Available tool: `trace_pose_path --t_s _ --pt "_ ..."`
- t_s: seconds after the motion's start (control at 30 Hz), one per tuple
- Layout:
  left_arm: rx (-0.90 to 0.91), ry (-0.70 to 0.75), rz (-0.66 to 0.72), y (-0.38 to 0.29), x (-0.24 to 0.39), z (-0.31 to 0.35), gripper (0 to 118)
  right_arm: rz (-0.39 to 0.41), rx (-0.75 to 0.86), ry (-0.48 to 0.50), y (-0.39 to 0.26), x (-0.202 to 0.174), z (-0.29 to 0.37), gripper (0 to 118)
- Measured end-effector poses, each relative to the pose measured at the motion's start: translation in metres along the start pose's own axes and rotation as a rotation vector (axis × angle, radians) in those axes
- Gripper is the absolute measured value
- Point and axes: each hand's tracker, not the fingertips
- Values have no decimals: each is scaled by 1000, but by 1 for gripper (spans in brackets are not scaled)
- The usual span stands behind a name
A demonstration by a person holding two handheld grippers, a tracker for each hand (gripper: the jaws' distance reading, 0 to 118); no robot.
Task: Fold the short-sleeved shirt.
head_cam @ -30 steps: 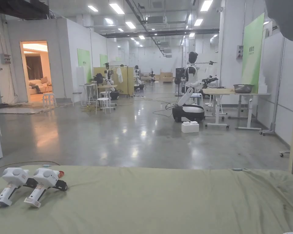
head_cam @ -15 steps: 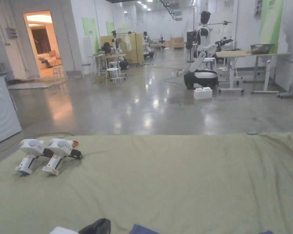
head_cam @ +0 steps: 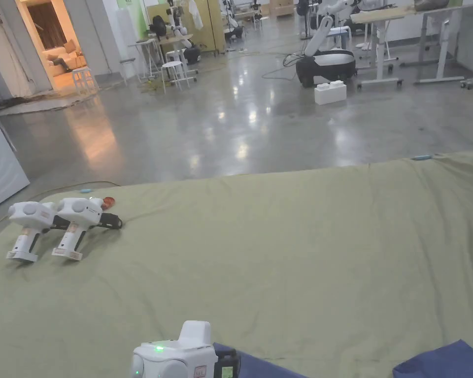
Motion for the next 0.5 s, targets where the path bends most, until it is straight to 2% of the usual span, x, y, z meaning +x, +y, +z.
trace_pose_path --t_s 0.07,0.1,0.13,0.17,0.23,0.3,0.33,0.43,0.47,0.5 --pt "-10 -9 47 2 -7 -16 67 -2 -17 -21 -2 5 -5 0" --pt "-18 0 49 1 -5 -19 51 -7 -23 -34 -2 7 -7 0" --pt "-24 20 32 2 -2 -21 40 -15 -30 -46 -4 9 -9 0" --pt "-18 22 9 0 1 -19 33 -21 -38 -53 -5 11 -10 0" --pt "-21 -7 -36 -2 7 -17 9 -25 -48 -57 -6 12 -11 0" --pt "-35 12 -73 -3 21 -18 3 -24 -66 -54 -6 15 -18 0" --pt "-41 56 -111 -4 25 -19 1 -21 -75 -57 -4 15 -22 0" --pt "-77 67 -125 -5 32 -30 1 -12 -129 -52 13 22 -49 1" --pt "-94 65 -114 -3 31 -32 1 -6 -157 -37 20 25 -66 7" --pt "-102 61 -99 -1 29 -33 1 6 -193 -43 25 29 -84 33"
